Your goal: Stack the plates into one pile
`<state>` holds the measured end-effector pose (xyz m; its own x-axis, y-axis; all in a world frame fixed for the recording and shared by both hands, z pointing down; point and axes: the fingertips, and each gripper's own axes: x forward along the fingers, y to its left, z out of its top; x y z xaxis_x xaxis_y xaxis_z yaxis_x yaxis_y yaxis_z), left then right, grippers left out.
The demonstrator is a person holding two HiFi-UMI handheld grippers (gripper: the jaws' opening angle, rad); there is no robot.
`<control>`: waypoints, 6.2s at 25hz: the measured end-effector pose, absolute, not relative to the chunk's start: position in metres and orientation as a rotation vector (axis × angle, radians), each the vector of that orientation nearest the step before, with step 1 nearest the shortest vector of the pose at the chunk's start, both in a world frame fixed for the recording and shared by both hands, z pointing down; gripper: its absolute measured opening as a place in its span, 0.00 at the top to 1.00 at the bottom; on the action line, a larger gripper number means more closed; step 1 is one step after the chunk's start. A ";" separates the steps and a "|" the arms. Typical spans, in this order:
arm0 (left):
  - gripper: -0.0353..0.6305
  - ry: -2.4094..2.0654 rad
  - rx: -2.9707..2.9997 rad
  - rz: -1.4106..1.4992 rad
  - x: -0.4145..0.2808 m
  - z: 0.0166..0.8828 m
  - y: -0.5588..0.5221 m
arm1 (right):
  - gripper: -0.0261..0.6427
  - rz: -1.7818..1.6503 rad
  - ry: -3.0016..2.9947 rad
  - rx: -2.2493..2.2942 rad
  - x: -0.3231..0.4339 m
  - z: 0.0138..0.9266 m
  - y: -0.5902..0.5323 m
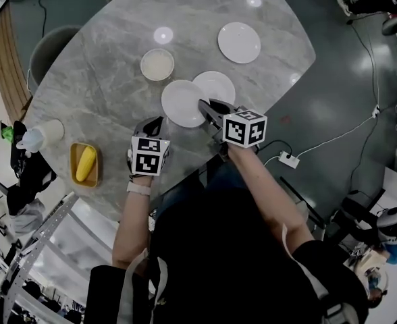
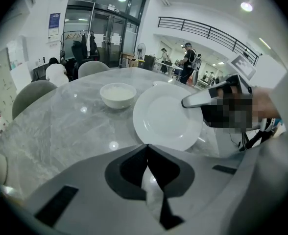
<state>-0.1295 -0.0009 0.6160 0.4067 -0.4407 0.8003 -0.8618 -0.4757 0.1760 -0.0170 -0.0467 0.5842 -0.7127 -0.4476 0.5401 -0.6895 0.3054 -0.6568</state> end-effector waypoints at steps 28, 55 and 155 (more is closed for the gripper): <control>0.94 -1.132 2.019 0.965 -0.042 0.618 -0.014 | 0.87 1.197 -2.244 0.943 0.072 0.610 -0.077; 0.94 -1.179 2.037 0.967 0.003 0.603 -0.051 | 0.74 0.968 -2.259 0.981 0.134 0.591 -0.108; 0.94 -1.223 1.815 0.966 0.117 0.650 -0.206 | 0.65 0.850 -2.231 0.333 0.155 0.632 -0.287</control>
<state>0.1170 -0.2056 0.6499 0.2651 -0.3967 0.8788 -0.9468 -0.2794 0.1595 0.1548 -0.2872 0.6319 -0.7112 0.0122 0.7029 -0.4587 0.7497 -0.4771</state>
